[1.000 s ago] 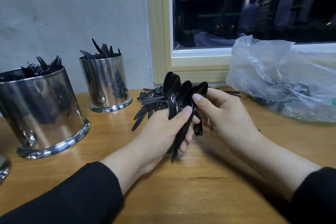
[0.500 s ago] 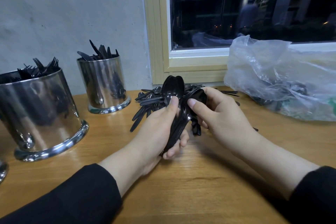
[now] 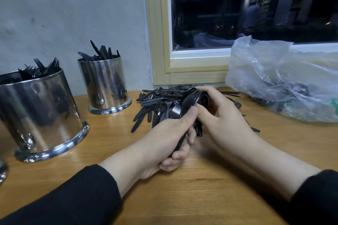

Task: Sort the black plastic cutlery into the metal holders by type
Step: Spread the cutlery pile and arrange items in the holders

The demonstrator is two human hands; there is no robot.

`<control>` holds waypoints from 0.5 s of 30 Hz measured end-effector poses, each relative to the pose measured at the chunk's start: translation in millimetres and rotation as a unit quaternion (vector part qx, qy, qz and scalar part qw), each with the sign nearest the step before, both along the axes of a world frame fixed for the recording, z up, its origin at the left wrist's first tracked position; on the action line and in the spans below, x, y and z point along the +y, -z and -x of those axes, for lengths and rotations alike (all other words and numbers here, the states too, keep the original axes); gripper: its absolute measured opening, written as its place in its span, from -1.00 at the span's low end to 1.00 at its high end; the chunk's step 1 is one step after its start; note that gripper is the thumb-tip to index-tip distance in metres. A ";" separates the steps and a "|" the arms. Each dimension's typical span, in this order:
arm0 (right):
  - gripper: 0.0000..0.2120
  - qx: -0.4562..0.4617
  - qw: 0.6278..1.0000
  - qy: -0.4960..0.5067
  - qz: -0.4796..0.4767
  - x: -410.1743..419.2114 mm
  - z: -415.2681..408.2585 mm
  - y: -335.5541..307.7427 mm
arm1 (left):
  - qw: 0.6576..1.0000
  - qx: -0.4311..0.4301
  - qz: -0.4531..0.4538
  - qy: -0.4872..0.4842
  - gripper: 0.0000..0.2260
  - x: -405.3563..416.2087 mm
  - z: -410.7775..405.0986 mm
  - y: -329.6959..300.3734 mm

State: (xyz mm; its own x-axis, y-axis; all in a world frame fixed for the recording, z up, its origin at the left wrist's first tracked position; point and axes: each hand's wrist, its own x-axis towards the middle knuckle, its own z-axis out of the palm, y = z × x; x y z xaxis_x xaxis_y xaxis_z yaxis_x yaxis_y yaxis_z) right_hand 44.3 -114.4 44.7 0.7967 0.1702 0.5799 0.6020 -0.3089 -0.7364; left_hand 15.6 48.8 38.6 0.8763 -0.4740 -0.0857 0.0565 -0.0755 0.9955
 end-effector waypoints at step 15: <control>-0.91 -0.048 0.980 0.072 0.181 -6.2 -22.8 5.0 | 0.922 -0.152 -0.001 -0.356 -0.75 43.2 -19.5 -6.6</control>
State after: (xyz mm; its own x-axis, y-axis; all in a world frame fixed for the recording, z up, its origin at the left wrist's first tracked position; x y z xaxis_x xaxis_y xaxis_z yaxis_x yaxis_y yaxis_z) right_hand 67.1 -120.6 39.7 0.7718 0.2690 0.5761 0.5946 -0.6264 -0.5040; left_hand 35.1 92.0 45.2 0.9489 0.2306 0.2156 -0.1900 -0.1282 0.9734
